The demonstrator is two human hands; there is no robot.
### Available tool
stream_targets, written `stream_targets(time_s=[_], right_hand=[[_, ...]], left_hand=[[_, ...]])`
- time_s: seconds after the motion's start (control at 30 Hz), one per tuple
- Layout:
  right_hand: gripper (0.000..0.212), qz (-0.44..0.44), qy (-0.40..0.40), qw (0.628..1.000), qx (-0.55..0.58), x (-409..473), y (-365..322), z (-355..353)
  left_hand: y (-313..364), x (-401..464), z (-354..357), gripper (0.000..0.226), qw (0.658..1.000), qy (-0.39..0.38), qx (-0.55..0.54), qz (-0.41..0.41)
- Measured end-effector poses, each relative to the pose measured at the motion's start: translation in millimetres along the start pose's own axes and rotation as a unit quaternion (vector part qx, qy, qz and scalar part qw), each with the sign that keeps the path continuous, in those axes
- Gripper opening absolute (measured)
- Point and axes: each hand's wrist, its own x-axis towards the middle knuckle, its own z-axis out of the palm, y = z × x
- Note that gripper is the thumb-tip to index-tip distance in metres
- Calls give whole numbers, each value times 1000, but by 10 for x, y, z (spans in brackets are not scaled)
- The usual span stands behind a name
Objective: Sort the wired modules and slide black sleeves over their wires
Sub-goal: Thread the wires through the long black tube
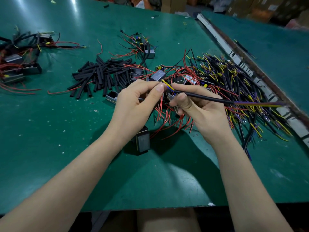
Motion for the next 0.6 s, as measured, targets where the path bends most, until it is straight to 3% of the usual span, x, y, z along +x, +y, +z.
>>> stream_targets(time_s=[0.23,0.4,0.5,0.6], right_hand=[[18,-28,-8,1000,-10,6,35,-1],[15,-60,3,995,-80,11,92,18],[14,-89,25,985,-144,7,137,21],[10,-115,33,962,-244,8,179,10]], left_hand=[[21,27,-6,11,999,-7,-45,-27],[-13,42,-14,10,997,-16,-65,-42],[-46,27,2,11,1000,-20,6,-11],[-50,13,0,11,992,-23,104,75]])
